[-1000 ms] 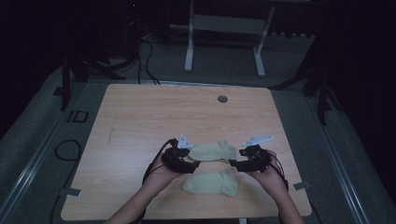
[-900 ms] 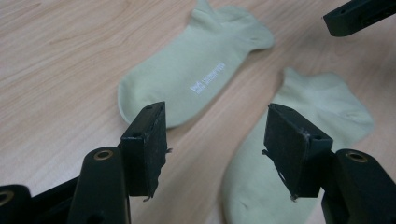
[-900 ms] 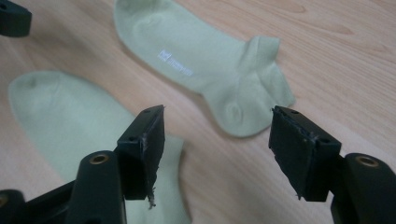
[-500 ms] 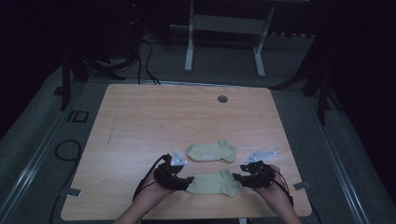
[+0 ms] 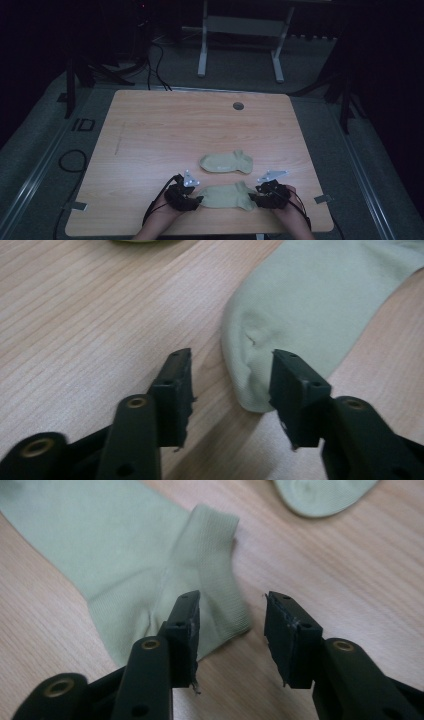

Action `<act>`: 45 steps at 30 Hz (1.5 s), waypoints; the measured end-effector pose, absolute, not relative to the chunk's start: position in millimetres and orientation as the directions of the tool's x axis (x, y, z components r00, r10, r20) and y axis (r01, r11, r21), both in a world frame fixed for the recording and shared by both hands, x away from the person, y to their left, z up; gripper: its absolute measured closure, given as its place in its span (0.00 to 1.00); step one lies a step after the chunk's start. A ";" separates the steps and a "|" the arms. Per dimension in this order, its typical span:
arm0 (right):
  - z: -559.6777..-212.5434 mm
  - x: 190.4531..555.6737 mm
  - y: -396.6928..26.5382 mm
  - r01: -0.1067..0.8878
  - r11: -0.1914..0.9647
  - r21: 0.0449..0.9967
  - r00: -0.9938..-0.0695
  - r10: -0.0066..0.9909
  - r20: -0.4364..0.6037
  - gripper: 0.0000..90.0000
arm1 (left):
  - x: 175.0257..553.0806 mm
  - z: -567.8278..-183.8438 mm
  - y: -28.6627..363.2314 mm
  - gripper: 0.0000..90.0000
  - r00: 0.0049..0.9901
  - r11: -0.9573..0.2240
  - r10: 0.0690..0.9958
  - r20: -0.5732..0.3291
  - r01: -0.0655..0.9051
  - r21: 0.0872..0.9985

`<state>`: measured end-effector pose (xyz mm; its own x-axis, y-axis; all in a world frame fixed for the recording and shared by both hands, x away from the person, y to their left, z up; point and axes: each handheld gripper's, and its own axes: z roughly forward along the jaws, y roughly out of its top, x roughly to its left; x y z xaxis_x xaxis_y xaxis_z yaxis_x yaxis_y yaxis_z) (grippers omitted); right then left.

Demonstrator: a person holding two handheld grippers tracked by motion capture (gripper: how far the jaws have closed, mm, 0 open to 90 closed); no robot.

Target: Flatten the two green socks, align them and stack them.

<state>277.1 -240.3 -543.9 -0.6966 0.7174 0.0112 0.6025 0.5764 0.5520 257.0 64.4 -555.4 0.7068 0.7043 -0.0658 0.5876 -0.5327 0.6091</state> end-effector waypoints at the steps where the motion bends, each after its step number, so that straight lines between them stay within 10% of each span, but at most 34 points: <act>1: -545.1 277.0 -239.2 0.597 0.585 0.548 -0.704 0.710 0.009 0.64 | 257.0 -555.8 63.8 0.60 0.708 -0.533 0.703 -0.066 0.586 0.610; 15: -545.9 268.7 -230.7 0.558 0.626 0.544 -0.738 0.674 -0.019 0.90 | 253.3 -557.0 56.5 0.94 0.731 -0.540 0.678 -0.078 0.568 0.621; 45: -471.3 294.5 -232.4 0.526 0.546 0.653 -0.709 0.705 -0.018 0.92 | 284.5 -483.9 60.6 0.96 0.725 -0.499 0.688 -0.030 0.503 0.706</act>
